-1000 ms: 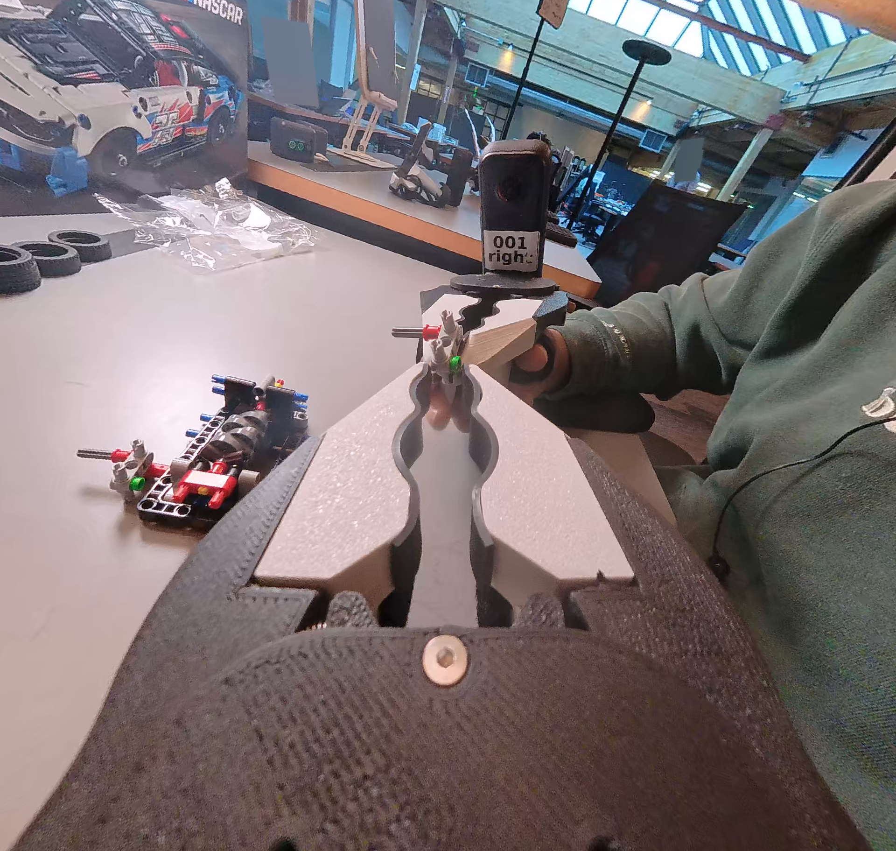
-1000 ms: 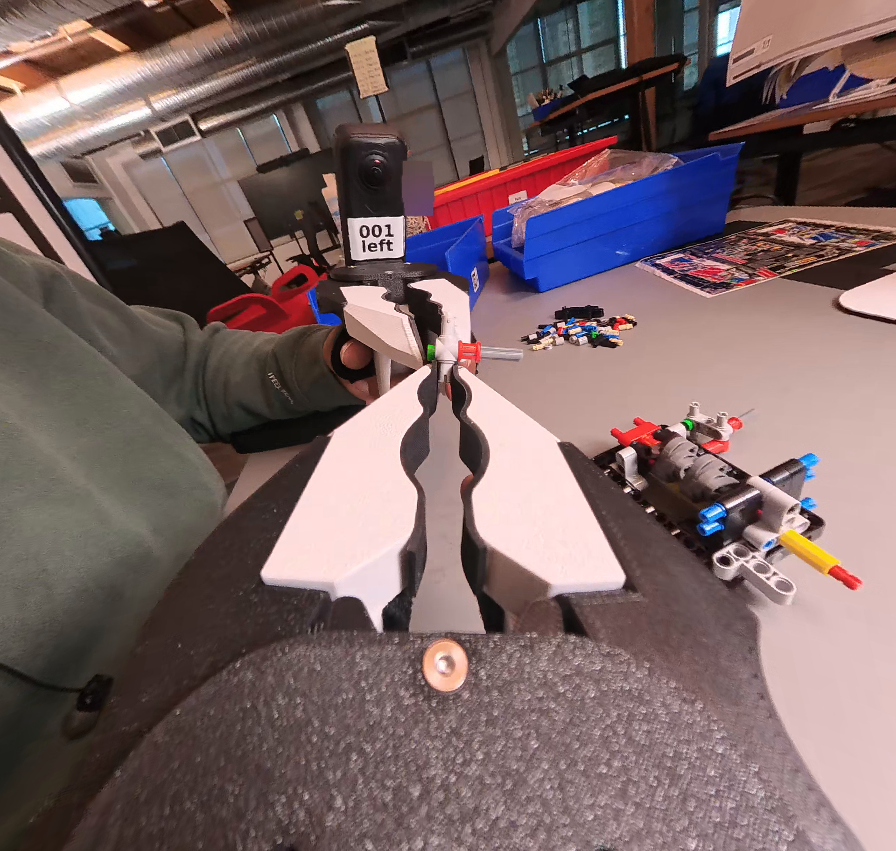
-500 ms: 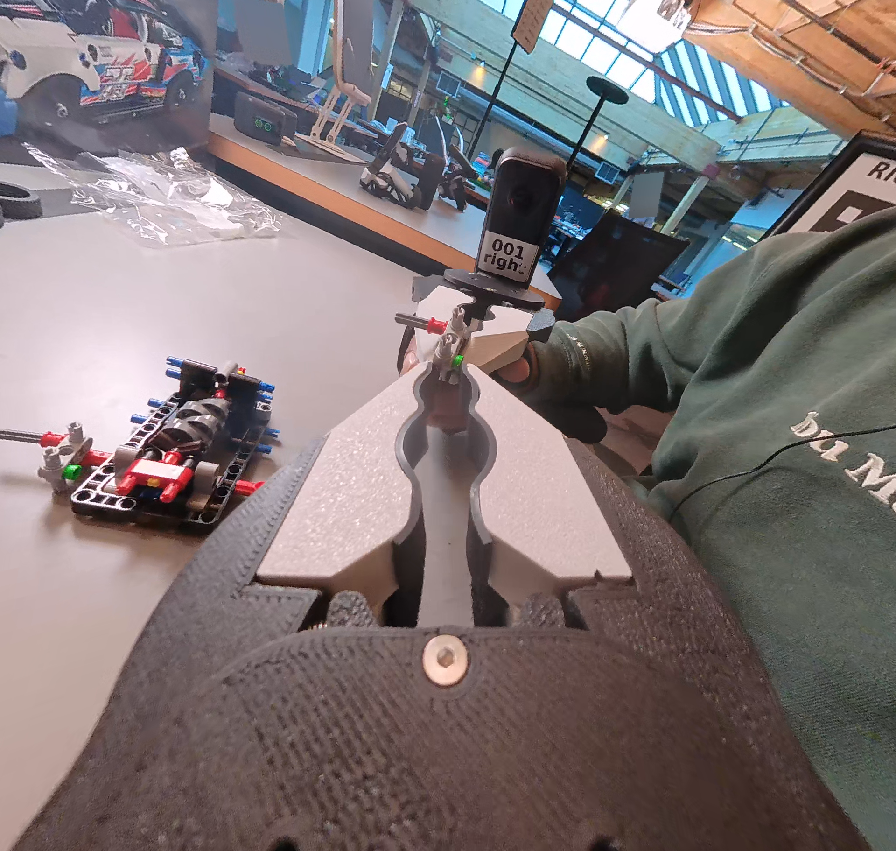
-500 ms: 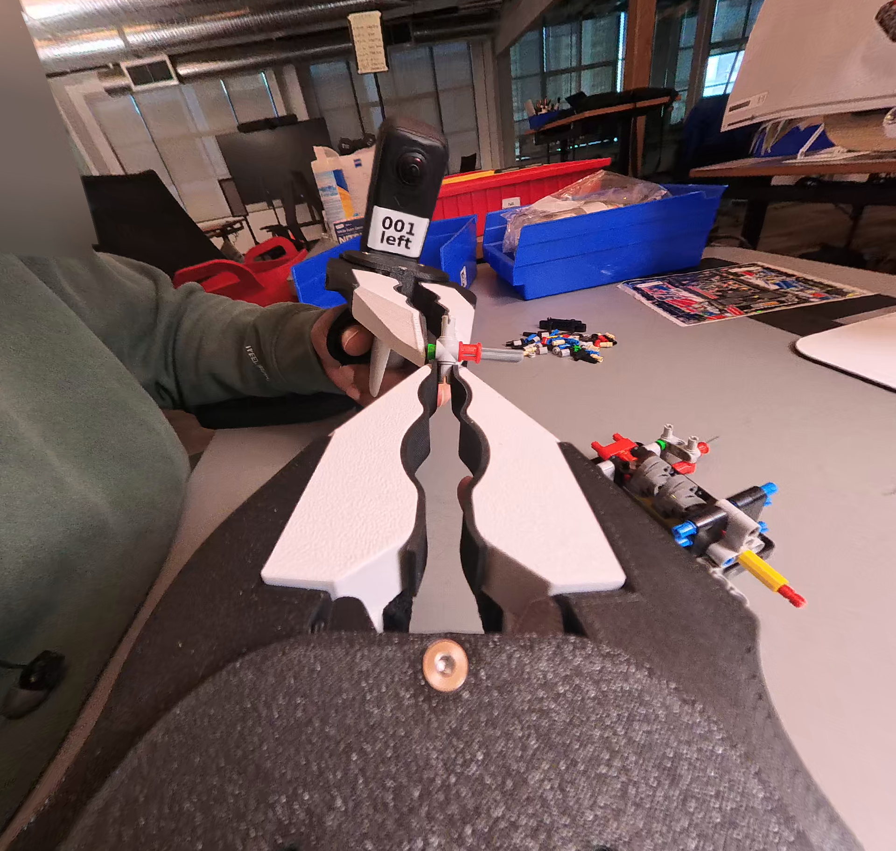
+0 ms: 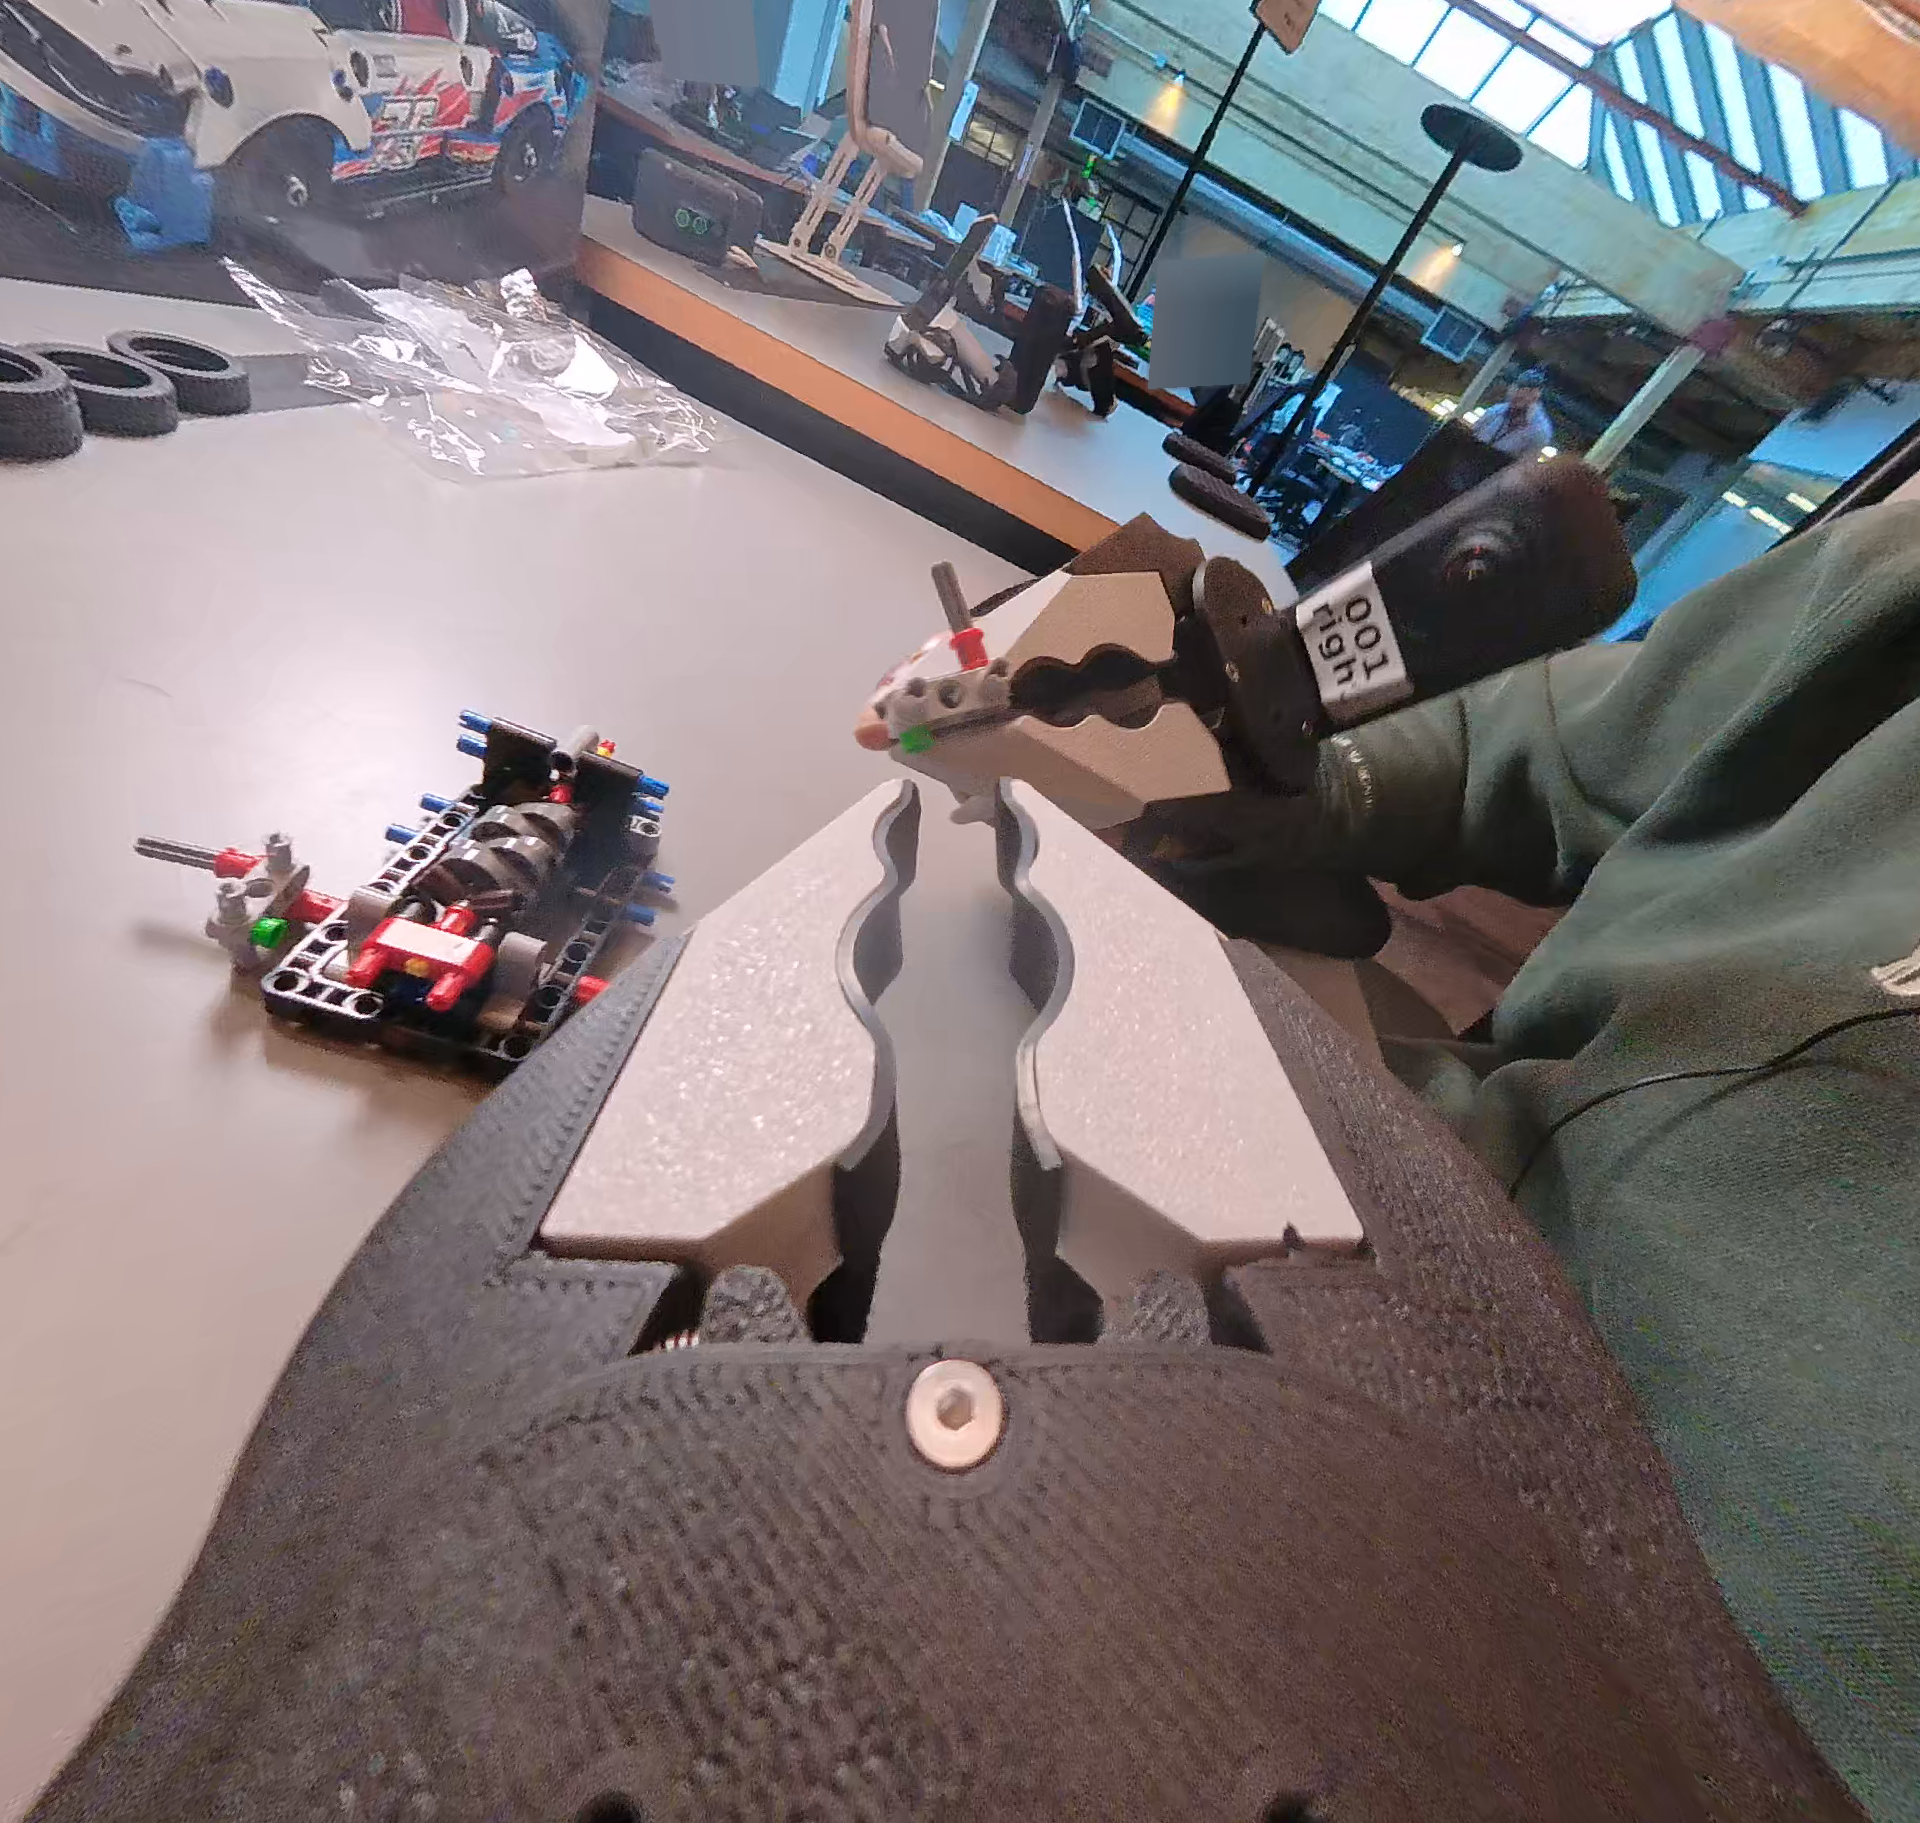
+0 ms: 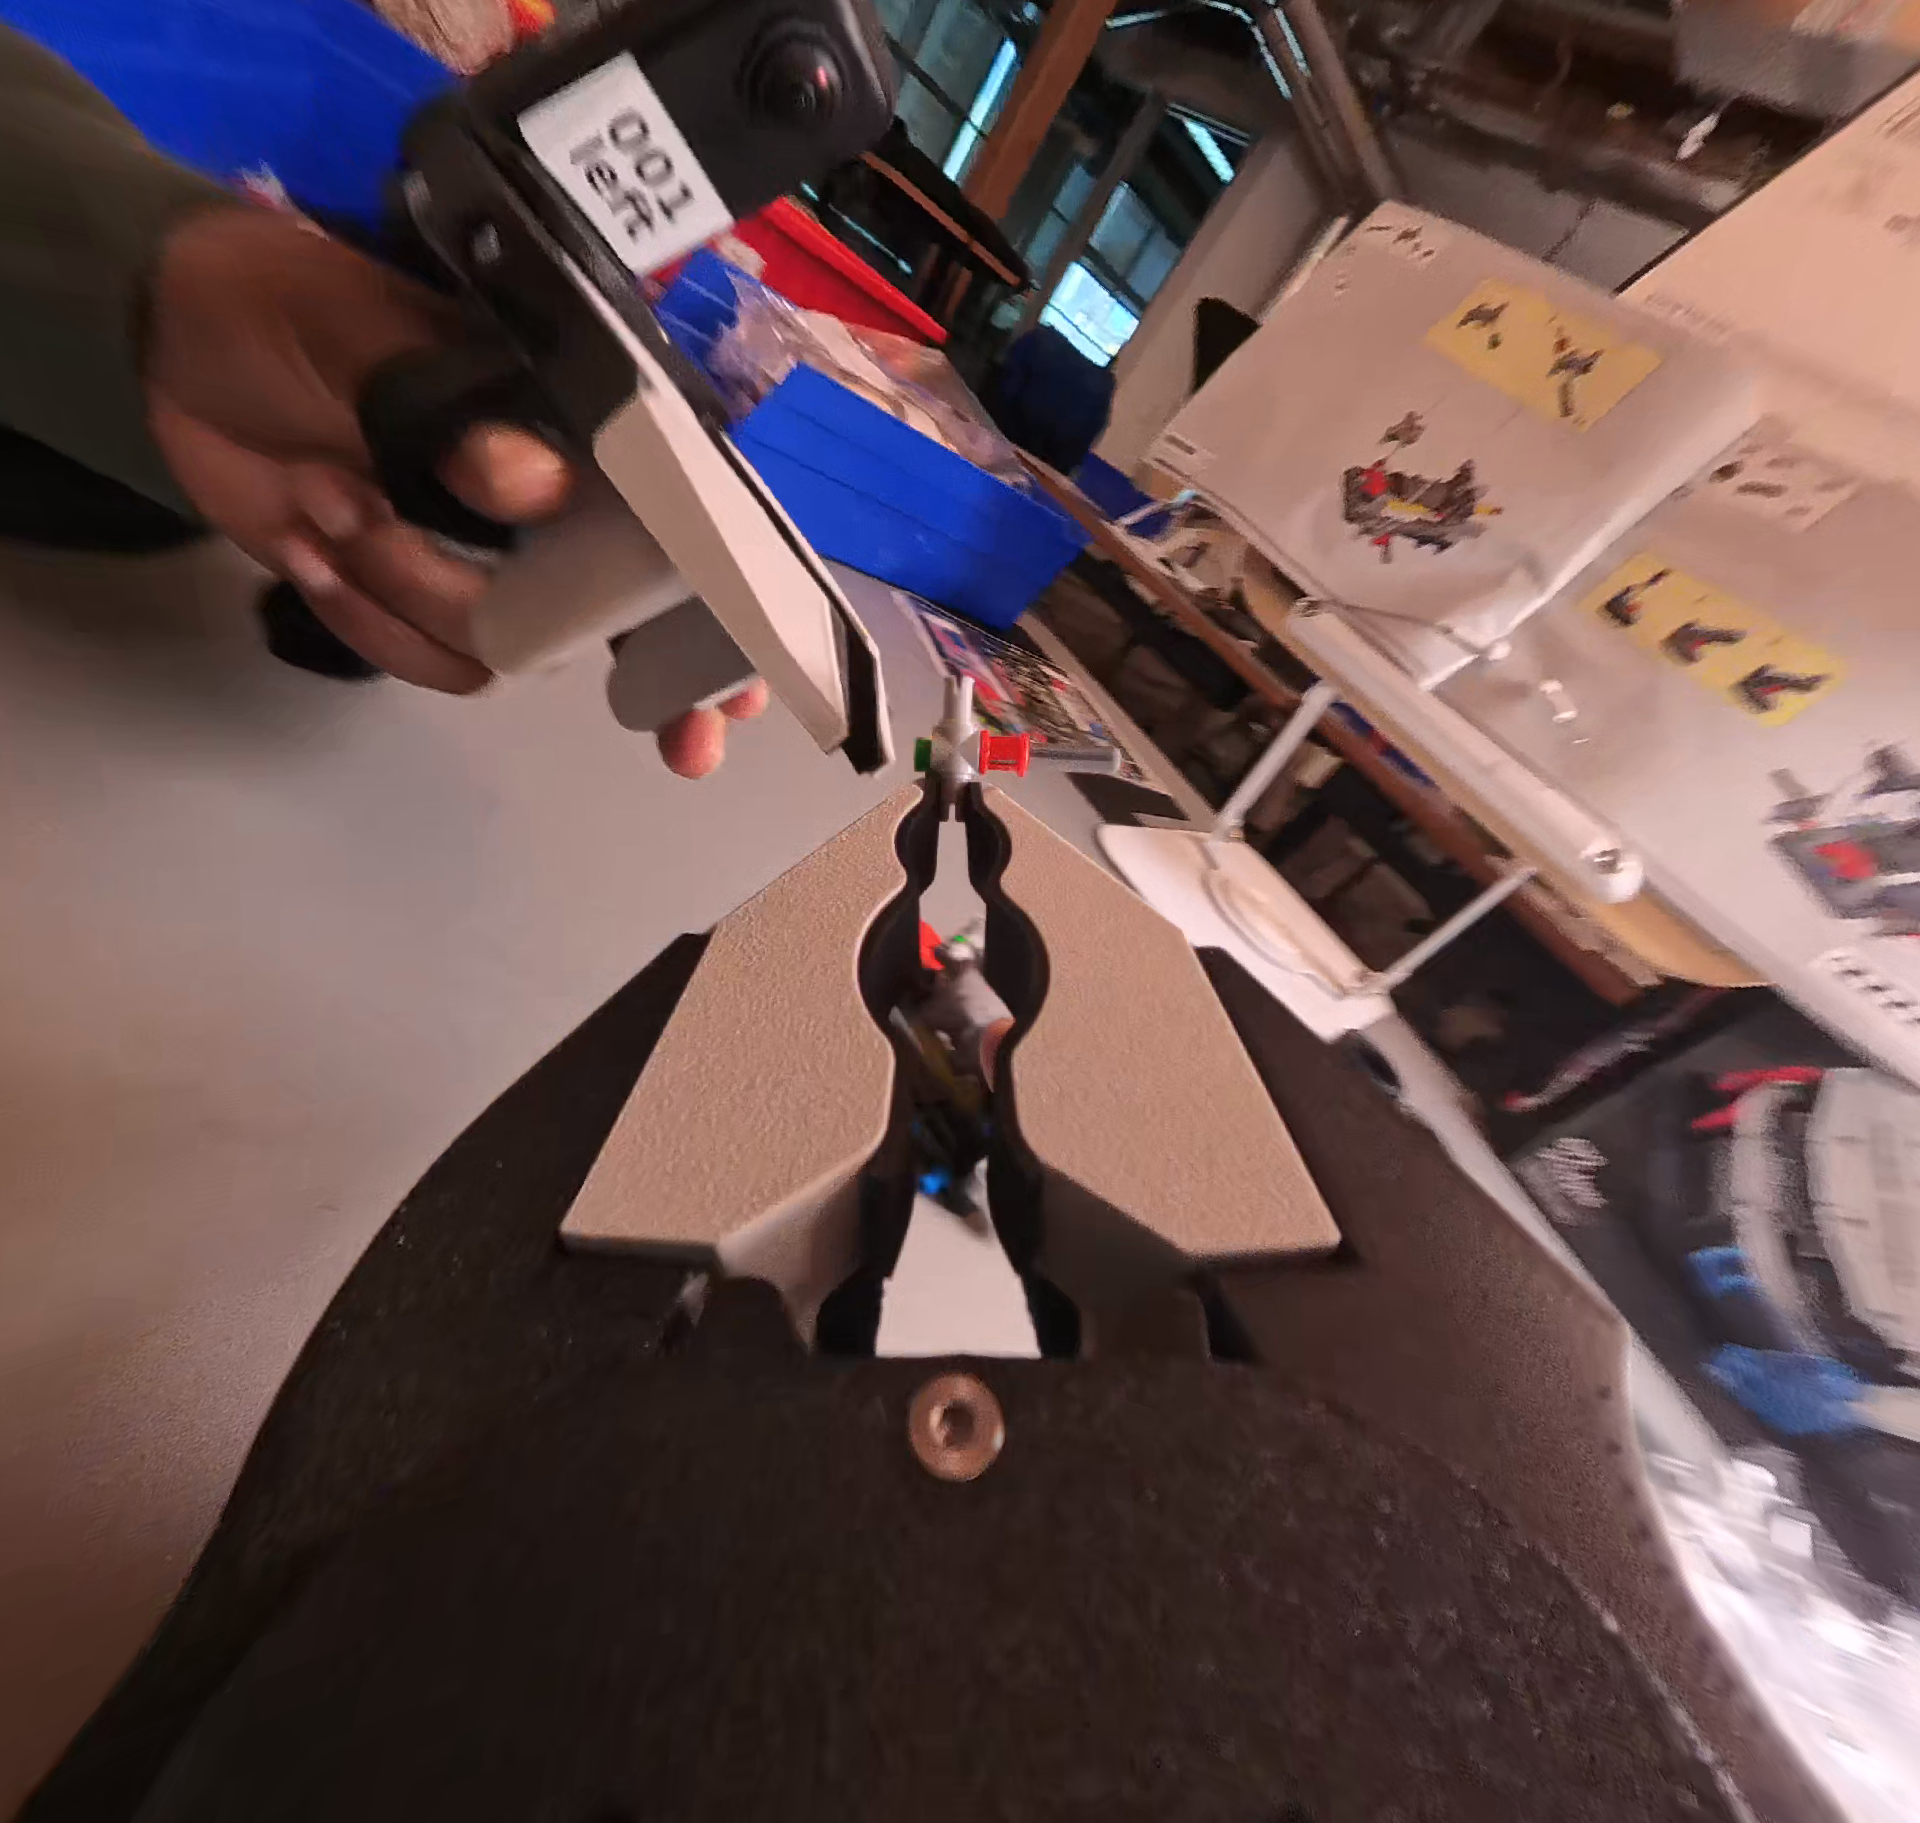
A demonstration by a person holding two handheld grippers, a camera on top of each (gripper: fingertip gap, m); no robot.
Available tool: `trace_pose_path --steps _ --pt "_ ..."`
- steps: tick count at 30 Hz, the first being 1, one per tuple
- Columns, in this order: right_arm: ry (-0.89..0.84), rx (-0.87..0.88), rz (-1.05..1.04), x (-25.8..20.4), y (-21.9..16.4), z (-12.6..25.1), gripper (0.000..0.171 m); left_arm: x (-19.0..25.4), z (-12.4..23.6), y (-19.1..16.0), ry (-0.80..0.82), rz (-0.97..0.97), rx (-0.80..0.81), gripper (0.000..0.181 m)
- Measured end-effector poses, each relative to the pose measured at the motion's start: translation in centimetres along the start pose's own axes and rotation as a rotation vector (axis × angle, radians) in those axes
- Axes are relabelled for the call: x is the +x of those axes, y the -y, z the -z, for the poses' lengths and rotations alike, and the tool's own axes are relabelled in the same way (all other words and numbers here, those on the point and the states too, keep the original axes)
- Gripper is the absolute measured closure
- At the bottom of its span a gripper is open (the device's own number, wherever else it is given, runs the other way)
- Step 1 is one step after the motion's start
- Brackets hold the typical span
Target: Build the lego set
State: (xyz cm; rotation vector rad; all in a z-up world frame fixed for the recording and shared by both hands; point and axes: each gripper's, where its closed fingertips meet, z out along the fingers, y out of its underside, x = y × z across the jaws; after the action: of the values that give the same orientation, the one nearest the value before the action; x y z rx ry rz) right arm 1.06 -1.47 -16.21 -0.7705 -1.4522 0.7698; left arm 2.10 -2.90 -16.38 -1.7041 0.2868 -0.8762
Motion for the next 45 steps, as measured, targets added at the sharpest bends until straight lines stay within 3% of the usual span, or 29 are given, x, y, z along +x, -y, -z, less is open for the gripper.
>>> trace_pose_path --steps 6,10,12,18,36,45 --pt "-0.189 -0.144 0.480 0.9 -1.2 -0.6 0.169 0.0 -0.7 0.5 0.008 0.168 0.069 0.163" --pt "-0.224 -0.186 0.646 0.4 -1.4 -1.1 0.170 -0.9 -0.6 0.4 0.021 0.308 0.117 0.167" --pt "-0.231 -0.196 0.674 0.4 -1.4 -1.2 0.170 -1.2 -0.5 0.3 0.014 0.369 0.130 0.176" --pt "-0.233 -0.206 0.722 0.2 -1.7 -1.2 0.170 -1.5 -0.3 0.1 -0.019 0.457 0.147 0.176" --pt "-0.188 -0.136 0.742 -0.1 -1.2 -0.7 0.170 -2.8 1.6 1.5 0.035 0.229 0.127 0.181" --pt "-0.092 -0.043 0.840 -2.2 -0.8 -0.5 0.170 -1.9 1.5 0.8 -0.055 0.176 0.039 0.156"
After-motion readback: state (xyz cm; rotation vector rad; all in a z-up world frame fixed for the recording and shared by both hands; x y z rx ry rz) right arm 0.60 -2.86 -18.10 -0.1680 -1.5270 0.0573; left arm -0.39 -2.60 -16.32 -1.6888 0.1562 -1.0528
